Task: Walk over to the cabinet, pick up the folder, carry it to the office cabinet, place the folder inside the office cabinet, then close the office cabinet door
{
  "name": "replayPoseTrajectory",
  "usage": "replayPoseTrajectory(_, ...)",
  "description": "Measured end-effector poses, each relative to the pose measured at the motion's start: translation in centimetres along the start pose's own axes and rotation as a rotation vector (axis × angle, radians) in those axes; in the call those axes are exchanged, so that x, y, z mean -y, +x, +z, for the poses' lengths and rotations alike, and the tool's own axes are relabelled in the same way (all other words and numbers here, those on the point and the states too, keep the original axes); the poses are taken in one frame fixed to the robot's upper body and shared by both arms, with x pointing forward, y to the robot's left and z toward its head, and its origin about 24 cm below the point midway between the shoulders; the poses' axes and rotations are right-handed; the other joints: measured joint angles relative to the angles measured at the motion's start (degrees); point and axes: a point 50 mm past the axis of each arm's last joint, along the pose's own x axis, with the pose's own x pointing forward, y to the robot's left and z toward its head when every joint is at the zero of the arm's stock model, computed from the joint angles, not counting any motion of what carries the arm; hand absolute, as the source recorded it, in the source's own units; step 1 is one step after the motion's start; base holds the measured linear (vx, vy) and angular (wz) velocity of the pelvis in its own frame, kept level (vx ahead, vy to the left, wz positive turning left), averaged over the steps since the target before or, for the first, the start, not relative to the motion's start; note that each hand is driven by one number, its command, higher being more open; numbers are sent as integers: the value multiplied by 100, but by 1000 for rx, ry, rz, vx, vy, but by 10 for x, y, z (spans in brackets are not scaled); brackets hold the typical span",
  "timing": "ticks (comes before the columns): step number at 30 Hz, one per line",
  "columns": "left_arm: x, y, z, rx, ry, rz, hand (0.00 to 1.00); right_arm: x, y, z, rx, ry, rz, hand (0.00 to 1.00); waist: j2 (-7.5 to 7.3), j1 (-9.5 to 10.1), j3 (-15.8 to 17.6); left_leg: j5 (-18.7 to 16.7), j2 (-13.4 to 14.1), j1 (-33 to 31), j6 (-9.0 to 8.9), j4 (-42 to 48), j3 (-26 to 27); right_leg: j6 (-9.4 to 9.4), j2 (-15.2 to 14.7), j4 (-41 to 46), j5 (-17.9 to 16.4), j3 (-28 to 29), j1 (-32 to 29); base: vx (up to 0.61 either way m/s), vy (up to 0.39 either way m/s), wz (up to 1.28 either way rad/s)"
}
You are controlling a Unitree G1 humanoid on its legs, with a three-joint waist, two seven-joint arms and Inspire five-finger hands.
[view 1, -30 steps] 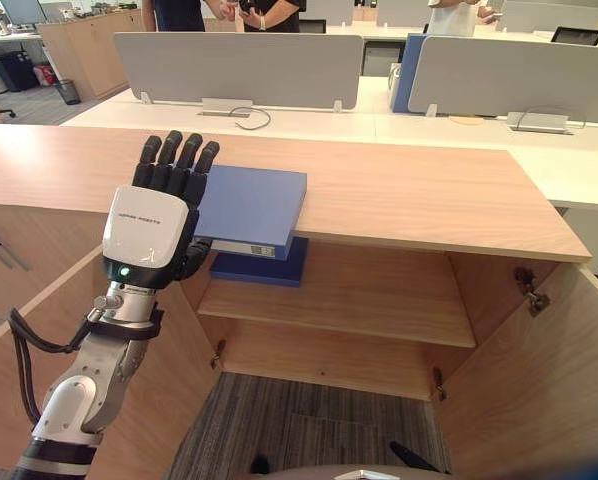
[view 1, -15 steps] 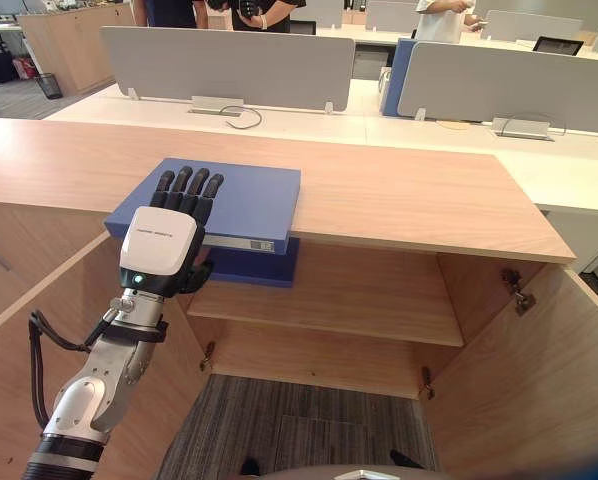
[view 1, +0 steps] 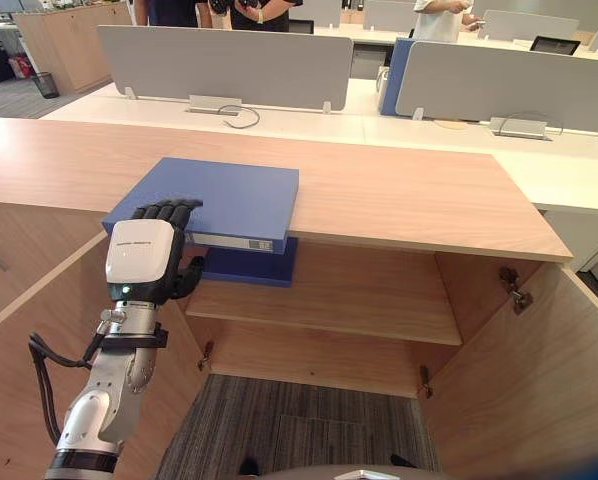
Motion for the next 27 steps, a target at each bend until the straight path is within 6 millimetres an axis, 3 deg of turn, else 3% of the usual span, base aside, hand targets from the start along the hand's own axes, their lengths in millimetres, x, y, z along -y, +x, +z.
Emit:
replayPoseTrajectory(6,-13,24,8,28,-6,125,0,-1,0,2,6,-1,3,100,35,-21,21,-1,8,59,-1,-1,67,0,-1,41,0,67,1,-22,-4,-6)
replayPoseTrajectory(16,-14,44,17,86,25,139,0,-2,0,5,15,-2,5,100,46,-139,36,-2,8,81,0,-2,138,10,-3,51,5,148,-29,-14,-2,-4)
replayPoseTrajectory(23,-15,45,28,111,4,144,0,-2,0,4,14,-3,4,100,36,-169,40,-3,8,85,-2,-2,148,11,-3,51,6,162,-34,0,0,0)
replayPoseTrajectory(27,-28,27,52,111,-147,231,0,-2,0,3,5,-5,3,100,-4,-174,65,-12,8,89,-4,-1,177,11,-2,50,8,195,-50,-9,-1,-3)
